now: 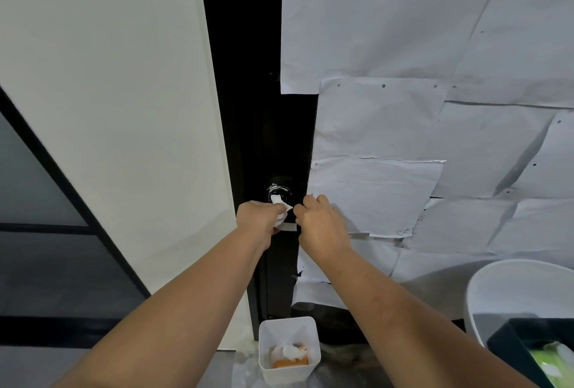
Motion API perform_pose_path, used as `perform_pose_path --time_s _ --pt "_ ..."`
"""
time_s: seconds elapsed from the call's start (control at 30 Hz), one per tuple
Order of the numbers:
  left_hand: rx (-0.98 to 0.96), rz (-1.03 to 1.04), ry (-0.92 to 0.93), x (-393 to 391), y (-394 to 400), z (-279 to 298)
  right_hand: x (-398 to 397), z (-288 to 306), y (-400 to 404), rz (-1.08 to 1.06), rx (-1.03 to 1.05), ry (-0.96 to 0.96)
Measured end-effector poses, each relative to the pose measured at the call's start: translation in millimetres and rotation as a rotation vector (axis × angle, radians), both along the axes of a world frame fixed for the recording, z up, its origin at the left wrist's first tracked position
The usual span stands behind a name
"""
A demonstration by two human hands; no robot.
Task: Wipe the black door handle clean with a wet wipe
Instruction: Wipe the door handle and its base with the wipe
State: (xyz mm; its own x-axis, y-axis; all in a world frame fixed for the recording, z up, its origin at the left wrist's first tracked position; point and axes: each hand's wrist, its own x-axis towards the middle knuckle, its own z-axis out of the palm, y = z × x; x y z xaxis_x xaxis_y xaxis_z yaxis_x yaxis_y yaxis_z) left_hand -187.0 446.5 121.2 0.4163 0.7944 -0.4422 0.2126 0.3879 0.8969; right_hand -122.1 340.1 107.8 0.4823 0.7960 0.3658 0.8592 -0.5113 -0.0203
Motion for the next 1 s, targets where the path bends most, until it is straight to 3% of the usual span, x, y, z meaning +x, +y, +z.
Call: perform_pose_path --time_s 0.57,1.0 --pt "0.124 -0.047 0.093 -3.3 -1.7 0.5 4.5 -5.8 -11.9 -0.036 -0.001 0.175" --pt "0.215 -0.029 0.106 -0.8 -4.8 3.2 3.6 -2.1 -9.5 -0.056 -0.021 0.174"
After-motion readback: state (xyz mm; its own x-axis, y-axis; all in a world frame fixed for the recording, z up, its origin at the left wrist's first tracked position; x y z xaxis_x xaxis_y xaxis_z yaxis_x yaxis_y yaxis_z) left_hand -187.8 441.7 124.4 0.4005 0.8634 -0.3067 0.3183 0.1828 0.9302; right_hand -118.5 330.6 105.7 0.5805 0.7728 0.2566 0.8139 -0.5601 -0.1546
